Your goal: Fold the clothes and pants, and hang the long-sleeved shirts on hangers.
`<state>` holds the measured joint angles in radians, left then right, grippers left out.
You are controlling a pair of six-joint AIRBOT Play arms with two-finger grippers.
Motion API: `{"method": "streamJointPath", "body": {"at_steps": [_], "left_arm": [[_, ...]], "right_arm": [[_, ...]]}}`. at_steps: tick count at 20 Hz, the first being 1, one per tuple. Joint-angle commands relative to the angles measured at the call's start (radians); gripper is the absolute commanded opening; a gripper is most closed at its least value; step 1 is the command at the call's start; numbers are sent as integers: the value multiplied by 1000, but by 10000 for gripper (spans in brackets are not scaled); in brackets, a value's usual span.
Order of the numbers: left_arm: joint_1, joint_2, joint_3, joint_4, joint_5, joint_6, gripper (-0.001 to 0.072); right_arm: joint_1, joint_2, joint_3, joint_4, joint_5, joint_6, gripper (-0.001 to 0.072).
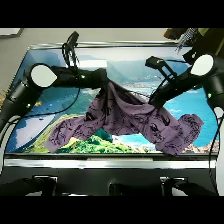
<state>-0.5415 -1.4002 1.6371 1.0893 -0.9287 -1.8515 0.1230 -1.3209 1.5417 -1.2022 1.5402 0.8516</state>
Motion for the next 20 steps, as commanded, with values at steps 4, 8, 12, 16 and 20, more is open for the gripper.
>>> {"method": "streamJointPath", "body": {"at_steps": [4,8,12,16,20], "left_arm": [[-51,0,90,-1,-18,-26,22],[-78,-1,105,-39,-70,17,22],[-105,-7,100,-58,-259,204,23],[-95,-8,71,21,-271,214,24],[-69,-28,61,23,-260,245,24]], "right_arm": [[1,-6,0,67,-59,0,41],[1,-6,0,128,-78,-34,41],[1,-6,0,139,-77,-114,42],[1,8,3,180,-73,-147,42],[1,51,4,188,-68,-172,42]]}}
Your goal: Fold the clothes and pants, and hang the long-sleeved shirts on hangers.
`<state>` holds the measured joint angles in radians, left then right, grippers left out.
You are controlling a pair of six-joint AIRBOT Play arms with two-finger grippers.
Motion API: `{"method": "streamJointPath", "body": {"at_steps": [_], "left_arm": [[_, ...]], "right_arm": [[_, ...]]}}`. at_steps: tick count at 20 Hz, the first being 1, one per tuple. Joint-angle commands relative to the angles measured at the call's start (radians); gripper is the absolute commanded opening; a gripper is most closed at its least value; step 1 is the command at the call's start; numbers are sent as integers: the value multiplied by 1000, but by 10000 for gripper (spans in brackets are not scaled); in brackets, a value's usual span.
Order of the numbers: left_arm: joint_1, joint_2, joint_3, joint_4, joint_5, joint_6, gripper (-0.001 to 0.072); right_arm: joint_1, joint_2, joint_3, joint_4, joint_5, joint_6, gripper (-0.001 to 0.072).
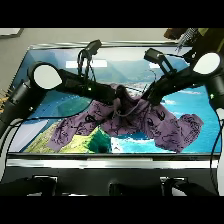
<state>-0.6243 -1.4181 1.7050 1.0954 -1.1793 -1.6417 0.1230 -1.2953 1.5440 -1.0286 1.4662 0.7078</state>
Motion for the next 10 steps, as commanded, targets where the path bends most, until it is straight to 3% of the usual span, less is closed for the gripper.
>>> {"method": "streamJointPath", "body": {"at_steps": [1,3,5,6,8,9,10], "left_arm": [[21,-11,-7,16,-7,38,25],[42,-11,-7,16,-6,46,29],[65,-11,-6,16,-6,46,106],[77,-10,-5,12,-6,46,179],[96,-5,6,13,-7,46,475],[107,-2,16,13,-7,47,545],[123,5,28,13,-10,46,558]], "right_arm": [[1,39,2,14,9,-40,42],[1,65,2,14,10,-53,42],[1,80,2,15,16,-58,42],[1,81,2,15,23,-58,42],[1,81,2,15,25,-59,42],[1,81,2,15,23,-69,42],[1,81,2,15,22,-84,42]]}}
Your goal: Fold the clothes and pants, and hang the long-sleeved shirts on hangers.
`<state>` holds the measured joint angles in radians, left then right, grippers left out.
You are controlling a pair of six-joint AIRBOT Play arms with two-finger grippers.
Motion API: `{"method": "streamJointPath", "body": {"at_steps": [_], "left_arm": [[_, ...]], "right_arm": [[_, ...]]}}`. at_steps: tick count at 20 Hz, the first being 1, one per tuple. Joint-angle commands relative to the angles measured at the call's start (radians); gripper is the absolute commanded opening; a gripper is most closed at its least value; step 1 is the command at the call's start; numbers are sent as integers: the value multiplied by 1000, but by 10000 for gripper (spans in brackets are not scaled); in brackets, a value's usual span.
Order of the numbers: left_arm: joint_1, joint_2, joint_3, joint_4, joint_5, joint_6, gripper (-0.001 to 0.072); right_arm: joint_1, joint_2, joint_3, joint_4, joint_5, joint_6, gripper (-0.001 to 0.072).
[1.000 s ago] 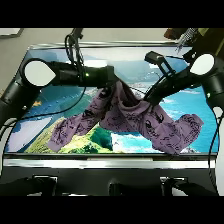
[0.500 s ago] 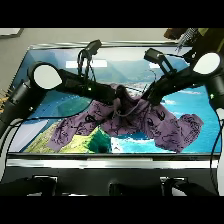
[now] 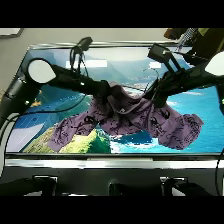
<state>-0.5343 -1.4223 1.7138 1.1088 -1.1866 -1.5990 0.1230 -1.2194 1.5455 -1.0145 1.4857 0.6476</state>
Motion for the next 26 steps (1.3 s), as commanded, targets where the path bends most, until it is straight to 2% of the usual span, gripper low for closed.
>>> {"method": "streamJointPath", "body": {"at_steps": [1,3,5,7,10,12,16,18,26], "left_arm": [[54,18,28,0,-13,4,559],[116,48,33,5,-57,12,559],[184,74,33,5,-109,74,558],[233,80,33,18,-162,195,558],[250,73,25,82,-248,401,557],[233,66,16,81,-253,432,556],[224,64,-114,56,-246,828,555],[248,64,-202,-42,-245,953,555],[256,64,-265,-169,-151,1110,556]], "right_arm": [[1,5,1,1,-3,-36,42],[1,5,1,1,-24,-51,42],[1,0,1,1,-29,-85,42],[1,-10,0,10,-28,-119,42],[1,-37,0,37,-29,-247,43],[1,-59,0,68,-29,-298,44],[0,-74,0,81,-27,-349,45],[0,-74,0,58,-19,-349,45],[1,-74,0,56,35,-349,45]]}}
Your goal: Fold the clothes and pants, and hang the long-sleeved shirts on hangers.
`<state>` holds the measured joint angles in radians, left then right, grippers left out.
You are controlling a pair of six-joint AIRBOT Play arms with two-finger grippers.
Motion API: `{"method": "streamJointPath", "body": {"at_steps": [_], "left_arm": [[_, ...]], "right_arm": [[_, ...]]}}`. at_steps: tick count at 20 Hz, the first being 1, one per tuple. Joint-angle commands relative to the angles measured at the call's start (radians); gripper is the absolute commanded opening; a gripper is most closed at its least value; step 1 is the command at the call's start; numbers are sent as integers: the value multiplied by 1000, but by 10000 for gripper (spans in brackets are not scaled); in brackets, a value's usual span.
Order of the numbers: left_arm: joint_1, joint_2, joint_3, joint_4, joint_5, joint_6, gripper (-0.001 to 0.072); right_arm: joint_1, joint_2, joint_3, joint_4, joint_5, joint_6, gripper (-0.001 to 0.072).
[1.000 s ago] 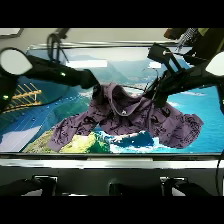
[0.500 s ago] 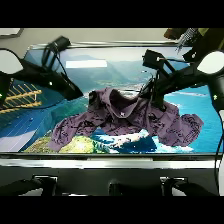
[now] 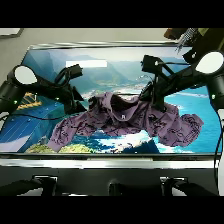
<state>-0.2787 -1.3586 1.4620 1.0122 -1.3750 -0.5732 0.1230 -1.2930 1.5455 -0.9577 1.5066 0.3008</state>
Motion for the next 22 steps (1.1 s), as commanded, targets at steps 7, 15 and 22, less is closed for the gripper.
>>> {"method": "streamJointPath", "body": {"at_steps": [7,15,22], "left_arm": [[-53,-15,-13,-97,80,185,556],[-99,-73,-13,-97,94,208,303],[-98,-72,-13,-97,97,208,23]], "right_arm": [[1,-7,0,0,34,-2,46],[1,-7,0,0,29,-2,46],[1,-6,0,0,29,-2,48]]}}
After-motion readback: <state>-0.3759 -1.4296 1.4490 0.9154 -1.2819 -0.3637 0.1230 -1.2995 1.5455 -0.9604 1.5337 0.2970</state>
